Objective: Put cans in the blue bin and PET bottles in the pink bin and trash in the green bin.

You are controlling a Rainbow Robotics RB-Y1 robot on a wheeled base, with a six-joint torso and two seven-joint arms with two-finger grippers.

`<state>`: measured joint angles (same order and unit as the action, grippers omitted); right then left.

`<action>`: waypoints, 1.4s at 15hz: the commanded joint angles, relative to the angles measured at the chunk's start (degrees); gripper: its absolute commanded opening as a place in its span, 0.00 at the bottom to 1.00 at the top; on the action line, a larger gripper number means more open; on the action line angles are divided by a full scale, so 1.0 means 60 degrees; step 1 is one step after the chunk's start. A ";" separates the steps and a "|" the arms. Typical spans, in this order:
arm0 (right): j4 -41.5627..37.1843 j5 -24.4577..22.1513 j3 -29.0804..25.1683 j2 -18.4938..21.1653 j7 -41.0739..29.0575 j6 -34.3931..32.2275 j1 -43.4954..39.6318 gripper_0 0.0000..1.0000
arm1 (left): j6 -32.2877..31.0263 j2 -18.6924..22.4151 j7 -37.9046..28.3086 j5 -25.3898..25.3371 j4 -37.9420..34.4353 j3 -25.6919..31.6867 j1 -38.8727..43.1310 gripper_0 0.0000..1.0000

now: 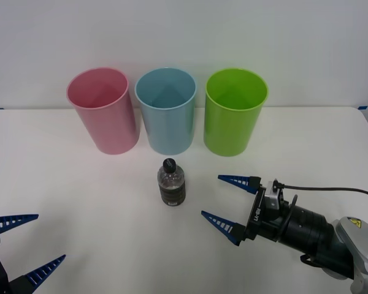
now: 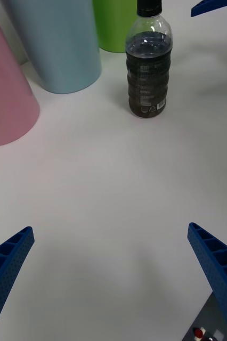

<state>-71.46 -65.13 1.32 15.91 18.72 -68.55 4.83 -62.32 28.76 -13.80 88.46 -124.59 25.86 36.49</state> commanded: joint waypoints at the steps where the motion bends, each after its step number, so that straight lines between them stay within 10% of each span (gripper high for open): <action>1: 0.0000 0.0000 0.0000 0.0000 0.0000 0.0000 0.0000 1.00 | 0.0016 0.0012 -0.0030 -0.0344 -0.0080 0.0070 0.0320 1.00; 21: 0.0000 0.0000 0.0000 0.0000 0.0000 0.0000 0.0000 1.00 | 0.0002 0.0012 -0.0001 -0.1896 -0.0431 0.1036 0.1902 1.00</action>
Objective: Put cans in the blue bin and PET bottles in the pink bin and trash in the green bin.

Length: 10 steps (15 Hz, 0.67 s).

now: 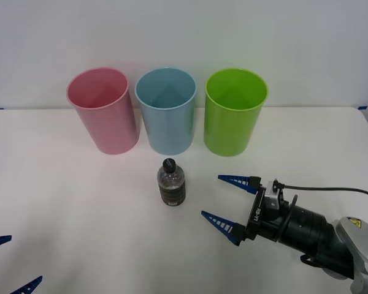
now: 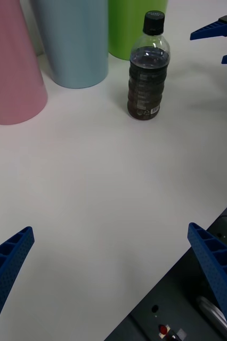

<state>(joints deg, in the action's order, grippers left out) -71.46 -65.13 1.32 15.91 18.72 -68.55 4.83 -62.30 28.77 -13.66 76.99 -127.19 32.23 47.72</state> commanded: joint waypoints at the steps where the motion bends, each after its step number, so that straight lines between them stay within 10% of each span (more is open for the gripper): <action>1: 0.0000 0.0000 0.0000 0.0000 0.0000 0.0000 0.0000 1.00 | -0.0002 -0.0005 -0.0024 0.0014 0.0002 -0.0054 0.0030 1.00; 10: 0.0000 0.0000 0.0000 0.0000 0.0000 0.0000 0.0000 1.00 | -0.0002 0.0009 -0.0053 0.0029 -0.0057 -0.0201 -0.0029 1.00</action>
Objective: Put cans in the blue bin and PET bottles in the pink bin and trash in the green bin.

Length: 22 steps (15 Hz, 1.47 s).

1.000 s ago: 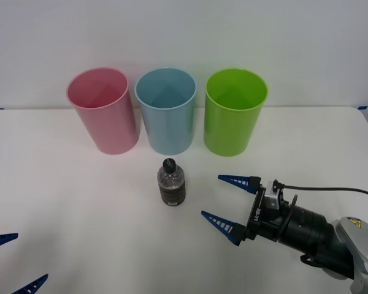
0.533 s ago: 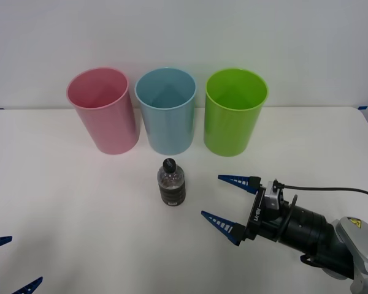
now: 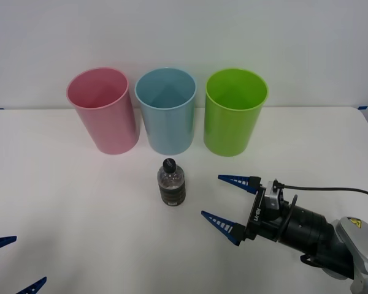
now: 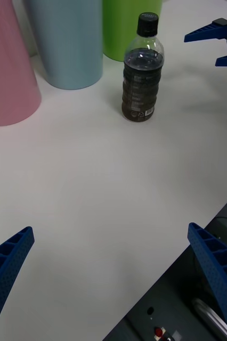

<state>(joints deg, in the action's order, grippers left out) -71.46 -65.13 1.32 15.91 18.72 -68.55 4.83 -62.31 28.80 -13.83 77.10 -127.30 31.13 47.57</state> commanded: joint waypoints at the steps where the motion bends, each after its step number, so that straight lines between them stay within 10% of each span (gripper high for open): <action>1: 0.0000 0.0000 0.0000 0.0000 0.0000 0.0000 0.0000 1.00 | 0.0013 0.0004 -0.0024 0.0012 -0.0038 -0.0018 -0.0003 1.00; 22: 0.0000 0.0000 0.0000 0.0000 0.0000 0.0000 0.0000 1.00 | -0.0001 0.0004 -0.0024 0.0027 -0.0082 -0.0018 -0.0003 1.00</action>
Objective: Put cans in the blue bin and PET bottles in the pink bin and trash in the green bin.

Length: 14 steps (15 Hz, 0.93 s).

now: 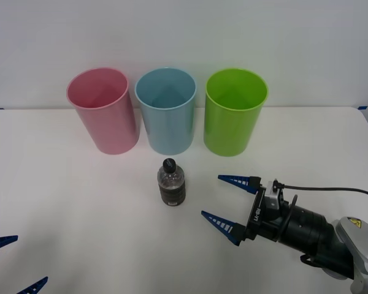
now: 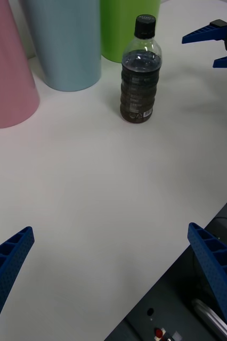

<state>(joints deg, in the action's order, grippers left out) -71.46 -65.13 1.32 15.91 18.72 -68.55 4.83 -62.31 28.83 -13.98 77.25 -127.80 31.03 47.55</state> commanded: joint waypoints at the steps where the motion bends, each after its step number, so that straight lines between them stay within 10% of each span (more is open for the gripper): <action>1: 0.0000 0.0000 0.0000 0.0000 0.0000 0.0000 0.0000 1.00 | -0.0001 0.0000 0.0001 0.0001 0.0001 0.0000 -0.0001 1.00; 14: -0.0205 -0.0220 0.0220 -0.0088 0.0410 0.0396 -0.0307 1.00 | -0.0001 0.0000 0.0001 0.0001 0.0001 0.0000 -0.0001 1.00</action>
<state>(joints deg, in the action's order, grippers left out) -72.68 -66.37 2.51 15.38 21.00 -66.34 2.85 -62.32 28.83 -13.98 77.26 -127.80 31.02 47.54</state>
